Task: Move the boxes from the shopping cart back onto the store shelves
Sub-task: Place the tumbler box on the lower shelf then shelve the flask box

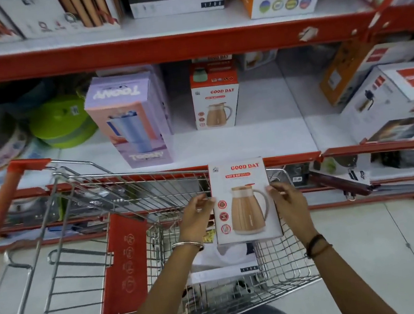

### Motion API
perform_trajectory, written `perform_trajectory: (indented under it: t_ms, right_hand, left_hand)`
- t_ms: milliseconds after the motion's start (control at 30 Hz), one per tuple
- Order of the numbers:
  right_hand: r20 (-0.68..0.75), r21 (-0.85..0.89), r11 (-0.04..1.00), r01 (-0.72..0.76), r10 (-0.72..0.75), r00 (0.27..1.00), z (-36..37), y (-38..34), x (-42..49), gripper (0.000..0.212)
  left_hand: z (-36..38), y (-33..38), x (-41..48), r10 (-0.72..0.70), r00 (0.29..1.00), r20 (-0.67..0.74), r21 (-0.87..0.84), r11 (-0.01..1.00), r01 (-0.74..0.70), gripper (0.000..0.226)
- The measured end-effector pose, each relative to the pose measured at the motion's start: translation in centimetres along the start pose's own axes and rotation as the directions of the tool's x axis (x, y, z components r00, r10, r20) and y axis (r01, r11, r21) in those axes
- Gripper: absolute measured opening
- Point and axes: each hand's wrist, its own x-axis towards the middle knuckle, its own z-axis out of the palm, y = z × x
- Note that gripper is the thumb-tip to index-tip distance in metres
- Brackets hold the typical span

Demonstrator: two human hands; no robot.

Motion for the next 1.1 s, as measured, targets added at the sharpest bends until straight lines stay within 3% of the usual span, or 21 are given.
perform_trajectory:
  t_ms: [200, 333, 500, 700, 1100]
  right_hand:
    - [-0.062, 0.014, 0.991, 0.133, -0.132, 0.989, -0.4, -4.1, 0.8, 0.024]
    - [-0.11, 0.055, 0.98, 0.194, -0.187, 0.976, 0.0, -6.1, 1.1, 0.037]
    - [-0.127, 0.055, 0.948, 0.315, -0.306, 0.944, 0.3, -8.3, 3.1, 0.05]
    - [-0.061, -0.019, 0.904, 0.428, -0.428, 0.902, 1.7, -10.5, 7.8, 0.048]
    - [0.047, 0.069, 0.976, 0.205, -0.209, 0.977, 5.9, -6.4, 14.4, 0.048]
  left_hand:
    - [-1.7, 4.1, -0.6, 0.095, 0.995, 0.037, -0.037, 0.995, -0.093, 0.027]
    - [-2.1, 5.6, -0.1, 0.168, 0.983, 0.078, -0.01, 0.986, -0.168, 0.016]
    - [-2.0, 7.8, 2.2, 0.261, 0.965, -0.011, 0.032, 0.965, -0.26, 0.03]
    - [-1.6, 10.4, 5.9, 0.349, 0.933, -0.085, 0.116, 0.934, -0.339, 0.035]
    - [0.4, 8.9, 12.0, 0.193, 0.98, -0.044, -0.1, 0.975, -0.196, 0.037]
